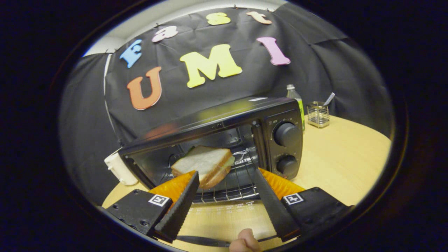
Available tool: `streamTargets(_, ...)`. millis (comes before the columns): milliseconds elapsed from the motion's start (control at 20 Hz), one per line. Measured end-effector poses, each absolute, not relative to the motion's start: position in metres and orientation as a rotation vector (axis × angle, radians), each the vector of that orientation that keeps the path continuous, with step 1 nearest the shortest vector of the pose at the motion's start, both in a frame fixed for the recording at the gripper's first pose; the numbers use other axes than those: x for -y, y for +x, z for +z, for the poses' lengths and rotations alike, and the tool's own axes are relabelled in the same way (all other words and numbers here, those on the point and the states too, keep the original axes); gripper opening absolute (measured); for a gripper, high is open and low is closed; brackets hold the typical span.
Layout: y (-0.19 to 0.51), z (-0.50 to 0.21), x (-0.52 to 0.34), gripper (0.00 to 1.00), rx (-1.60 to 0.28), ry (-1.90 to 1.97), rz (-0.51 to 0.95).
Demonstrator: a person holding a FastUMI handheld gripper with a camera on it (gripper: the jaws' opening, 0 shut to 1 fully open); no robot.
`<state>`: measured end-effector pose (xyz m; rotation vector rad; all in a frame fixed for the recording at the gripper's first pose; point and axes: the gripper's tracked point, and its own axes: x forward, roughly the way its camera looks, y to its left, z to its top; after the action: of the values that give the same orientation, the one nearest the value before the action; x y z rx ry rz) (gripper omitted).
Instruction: Open the toaster oven, put the food inside, and close the toaster oven door.
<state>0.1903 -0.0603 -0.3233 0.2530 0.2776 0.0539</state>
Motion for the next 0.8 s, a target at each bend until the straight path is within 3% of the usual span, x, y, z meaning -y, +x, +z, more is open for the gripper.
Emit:
streamTargets(500, 0.077, -0.380, 0.037, 1.00, -0.423, 0.034, 0.035)
streamTargets(800, 0.065, -0.398, 0.017, 1.00, -0.491, -0.034, 0.057)
